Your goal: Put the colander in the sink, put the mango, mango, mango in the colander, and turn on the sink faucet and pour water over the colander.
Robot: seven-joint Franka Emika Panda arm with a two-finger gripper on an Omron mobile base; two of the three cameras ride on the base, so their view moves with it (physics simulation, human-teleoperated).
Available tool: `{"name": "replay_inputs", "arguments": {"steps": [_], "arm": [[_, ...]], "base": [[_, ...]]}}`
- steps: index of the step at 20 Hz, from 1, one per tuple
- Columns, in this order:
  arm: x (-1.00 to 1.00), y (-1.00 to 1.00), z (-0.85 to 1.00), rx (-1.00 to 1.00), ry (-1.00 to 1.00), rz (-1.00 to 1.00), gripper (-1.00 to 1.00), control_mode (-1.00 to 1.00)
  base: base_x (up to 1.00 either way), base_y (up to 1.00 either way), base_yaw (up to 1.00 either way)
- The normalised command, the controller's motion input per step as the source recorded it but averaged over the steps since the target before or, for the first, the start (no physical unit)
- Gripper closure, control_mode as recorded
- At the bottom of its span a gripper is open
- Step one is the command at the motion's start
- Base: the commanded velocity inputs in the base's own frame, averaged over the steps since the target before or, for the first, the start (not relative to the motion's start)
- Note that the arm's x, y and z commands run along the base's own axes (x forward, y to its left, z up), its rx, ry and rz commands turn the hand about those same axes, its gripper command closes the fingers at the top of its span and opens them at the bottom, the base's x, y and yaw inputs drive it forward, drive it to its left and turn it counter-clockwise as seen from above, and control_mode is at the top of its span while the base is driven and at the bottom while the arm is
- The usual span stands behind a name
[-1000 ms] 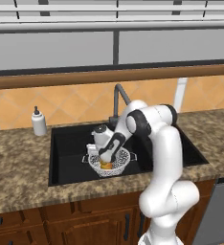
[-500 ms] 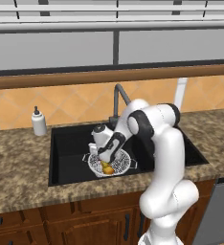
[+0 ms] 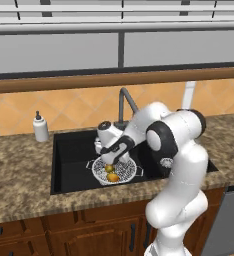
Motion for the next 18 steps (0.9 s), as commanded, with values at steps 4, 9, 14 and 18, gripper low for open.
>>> {"name": "replay_inputs", "arguments": {"steps": [4, 9, 14, 18], "arm": [[-0.72, -0.11, 0.75, 0.00, 0.00, -0.10, -1.00, -1.00], [-0.87, -0.24, 0.67, 0.00, 0.00, -0.04, -1.00, -1.00], [-0.83, -0.35, 0.64, 0.00, 0.00, -0.02, -1.00, -1.00], [-0.75, -0.58, 0.43, -0.04, 0.00, 0.00, -1.00, -1.00]], "base": [[0.00, 0.00, 0.00], [0.00, 0.00, 0.00], [0.00, 0.00, 0.00], [0.00, 0.00, 0.00]]}}
